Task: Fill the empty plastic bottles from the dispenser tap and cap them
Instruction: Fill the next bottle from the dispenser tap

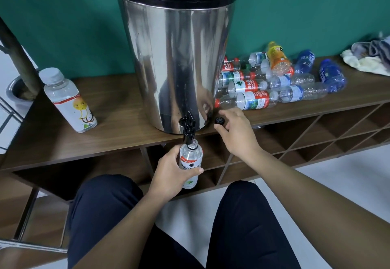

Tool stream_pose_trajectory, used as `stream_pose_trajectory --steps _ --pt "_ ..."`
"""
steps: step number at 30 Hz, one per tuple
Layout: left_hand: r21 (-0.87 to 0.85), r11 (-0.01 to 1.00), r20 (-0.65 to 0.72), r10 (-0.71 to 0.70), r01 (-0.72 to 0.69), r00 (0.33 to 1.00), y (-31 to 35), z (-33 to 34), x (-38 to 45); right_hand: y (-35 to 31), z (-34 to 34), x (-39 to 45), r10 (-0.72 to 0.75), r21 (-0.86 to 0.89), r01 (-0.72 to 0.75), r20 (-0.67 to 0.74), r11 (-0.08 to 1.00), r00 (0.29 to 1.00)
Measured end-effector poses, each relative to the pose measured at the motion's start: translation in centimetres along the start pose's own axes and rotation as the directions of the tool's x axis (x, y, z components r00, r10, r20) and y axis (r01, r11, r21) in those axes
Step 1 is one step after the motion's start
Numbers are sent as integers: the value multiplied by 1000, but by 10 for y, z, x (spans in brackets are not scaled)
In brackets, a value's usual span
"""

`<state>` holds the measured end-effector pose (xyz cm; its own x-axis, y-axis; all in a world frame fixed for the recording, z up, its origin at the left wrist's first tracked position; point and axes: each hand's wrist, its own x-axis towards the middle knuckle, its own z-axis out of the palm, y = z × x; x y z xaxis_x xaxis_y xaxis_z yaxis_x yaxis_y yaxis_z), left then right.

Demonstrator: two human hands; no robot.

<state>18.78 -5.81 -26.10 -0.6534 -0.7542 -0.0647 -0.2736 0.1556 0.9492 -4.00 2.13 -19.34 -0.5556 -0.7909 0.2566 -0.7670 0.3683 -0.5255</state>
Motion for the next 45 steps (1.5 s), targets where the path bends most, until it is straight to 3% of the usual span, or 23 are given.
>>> stream_pose_trajectory --steps 10,16,22,29,36,45 --pt "5 1000 2 6 -6 1000 3 0 -2 6 5 5 -14 -81 17 38 997 999" --pt "49 998 19 34 -34 999 6 -1 -8 -14 -2 -19 4 126 -9 39 992 999" --pt "92 993 59 71 -77 996 11 -1 -18 -43 -14 -62 -162 256 111 187 960 969" --pt "104 989 108 97 -109 989 15 -6 -34 -54 -31 -80 -284 186 240 264 953 922" --pt "130 982 116 120 -135 986 21 -19 -42 -68 -53 -75 -430 42 452 400 891 809" --pt "146 974 82 161 -172 984 35 -33 -60 -96 -64 -66 -395 -64 427 277 902 876"
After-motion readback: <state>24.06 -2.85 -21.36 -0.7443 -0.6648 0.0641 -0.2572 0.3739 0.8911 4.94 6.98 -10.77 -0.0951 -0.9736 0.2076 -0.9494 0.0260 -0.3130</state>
